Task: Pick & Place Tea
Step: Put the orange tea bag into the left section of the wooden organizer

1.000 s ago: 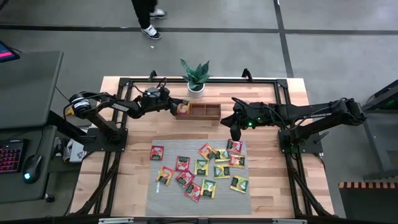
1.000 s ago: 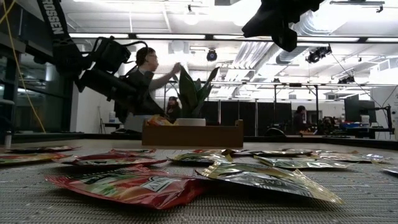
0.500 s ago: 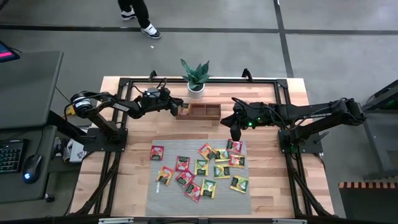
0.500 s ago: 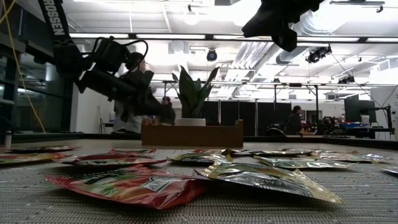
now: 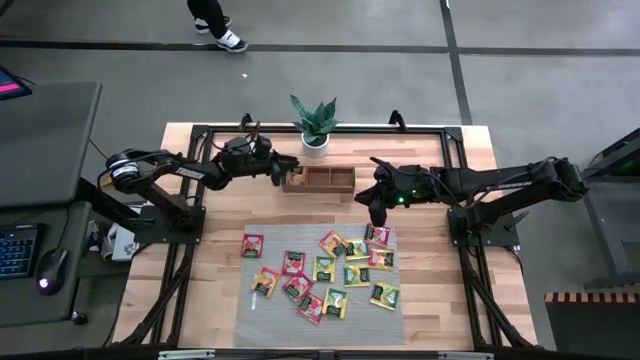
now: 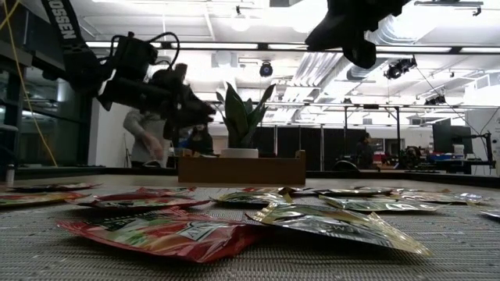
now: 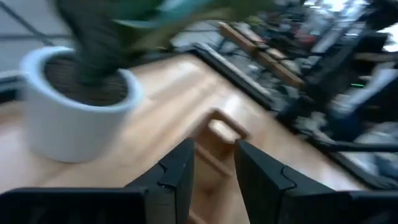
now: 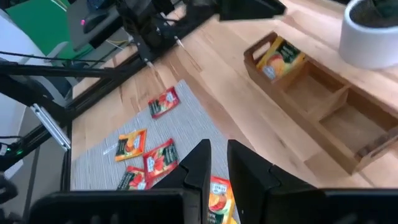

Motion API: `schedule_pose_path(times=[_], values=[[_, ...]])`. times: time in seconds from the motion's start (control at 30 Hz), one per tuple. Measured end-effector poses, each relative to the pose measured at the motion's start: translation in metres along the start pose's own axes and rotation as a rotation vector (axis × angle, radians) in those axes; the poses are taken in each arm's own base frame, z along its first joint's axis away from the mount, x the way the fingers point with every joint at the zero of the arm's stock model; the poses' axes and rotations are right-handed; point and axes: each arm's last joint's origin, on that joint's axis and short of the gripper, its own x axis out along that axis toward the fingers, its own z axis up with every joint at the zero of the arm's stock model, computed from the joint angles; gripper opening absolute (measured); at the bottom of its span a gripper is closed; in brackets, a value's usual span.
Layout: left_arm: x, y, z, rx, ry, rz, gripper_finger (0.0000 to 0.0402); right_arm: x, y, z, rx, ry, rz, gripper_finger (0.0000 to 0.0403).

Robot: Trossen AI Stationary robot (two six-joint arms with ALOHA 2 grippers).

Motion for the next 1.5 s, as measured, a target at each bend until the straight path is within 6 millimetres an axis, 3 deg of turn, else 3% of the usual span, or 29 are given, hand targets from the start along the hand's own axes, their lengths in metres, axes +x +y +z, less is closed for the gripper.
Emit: schedule_pose_path(times=[0.17, 0.4, 0.8, 0.97, 1.2, 1.5], values=[[-0.003, -0.017, 0.004, -0.017, 0.068, -0.222, 0.0099, 0.017, 0.0, -0.009, -0.001, 0.085, 0.009, 0.0051], [0.002, -0.049, -0.003, 0.068, 0.117, -0.358, 0.0008, 0.041, 0.006, -0.033, 0.023, 0.2, -0.011, 0.0051], [0.033, -0.097, -0.017, 0.067, 0.466, -0.299, 0.0001, 0.064, 0.031, -0.088, 0.531, 0.199, -0.211, 0.0051], [0.044, -0.109, -0.024, 0.145, 0.529, -0.325, 0.0, 0.062, 0.046, -0.11, 0.63, 0.147, -0.239, 0.0051], [0.064, -0.108, -0.045, 0.141, 0.611, -0.328, 0.0, 0.073, 0.063, -0.132, 0.698, 0.088, -0.179, 0.0051], [0.092, -0.119, -0.064, 0.148, 0.689, -0.425, 0.0, 0.094, 0.057, -0.15, 0.75, 0.117, -0.219, 0.0025]])
